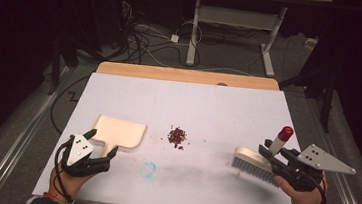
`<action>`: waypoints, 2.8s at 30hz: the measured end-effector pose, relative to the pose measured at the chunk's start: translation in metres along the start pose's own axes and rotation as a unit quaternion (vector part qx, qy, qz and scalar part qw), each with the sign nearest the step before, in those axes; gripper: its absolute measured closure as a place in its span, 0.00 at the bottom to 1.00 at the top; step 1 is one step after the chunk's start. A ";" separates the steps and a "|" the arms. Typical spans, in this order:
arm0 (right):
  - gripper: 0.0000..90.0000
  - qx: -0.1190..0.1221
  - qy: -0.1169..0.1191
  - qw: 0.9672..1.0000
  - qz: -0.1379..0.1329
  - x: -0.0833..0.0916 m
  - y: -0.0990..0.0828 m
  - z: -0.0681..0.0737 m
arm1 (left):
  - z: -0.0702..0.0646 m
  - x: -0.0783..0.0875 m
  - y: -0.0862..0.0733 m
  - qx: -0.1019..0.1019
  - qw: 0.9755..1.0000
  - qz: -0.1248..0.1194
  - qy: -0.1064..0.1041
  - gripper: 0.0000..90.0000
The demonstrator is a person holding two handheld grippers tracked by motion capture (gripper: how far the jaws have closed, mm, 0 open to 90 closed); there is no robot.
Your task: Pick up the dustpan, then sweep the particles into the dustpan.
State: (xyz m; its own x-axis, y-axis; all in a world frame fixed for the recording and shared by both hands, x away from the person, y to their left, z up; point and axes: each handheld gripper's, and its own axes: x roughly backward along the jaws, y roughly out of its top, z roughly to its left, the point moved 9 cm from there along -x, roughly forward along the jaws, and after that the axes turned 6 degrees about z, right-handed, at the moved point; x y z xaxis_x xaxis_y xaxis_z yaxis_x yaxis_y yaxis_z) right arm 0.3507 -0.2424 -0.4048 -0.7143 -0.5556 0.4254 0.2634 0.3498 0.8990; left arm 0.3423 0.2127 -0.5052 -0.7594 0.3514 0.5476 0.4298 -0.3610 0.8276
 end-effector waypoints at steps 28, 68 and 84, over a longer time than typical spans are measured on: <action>0.78 0.022 0.004 1.000 0.011 -0.004 0.000 0.012 | 0.005 -0.015 -0.040 0.100 0.981 0.166 -0.007 0.18; 0.78 0.009 0.007 0.999 0.040 -0.019 -0.012 0.013 | 0.021 -0.050 -0.008 0.046 0.986 0.157 -0.039 0.71; 0.78 -0.008 0.011 1.000 0.018 -0.050 0.011 0.002 | -0.012 -0.015 -0.009 -0.018 0.977 0.183 -0.105 0.71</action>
State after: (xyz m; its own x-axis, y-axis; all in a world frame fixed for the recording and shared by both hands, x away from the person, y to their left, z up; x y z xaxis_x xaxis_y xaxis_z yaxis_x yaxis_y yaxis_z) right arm 0.3880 -0.2095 -0.4159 -0.6892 -0.5594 0.4605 0.2997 0.3585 0.8841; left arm 0.3440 0.2006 -0.5219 -0.4391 0.3609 0.8228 0.6339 -0.5245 0.5684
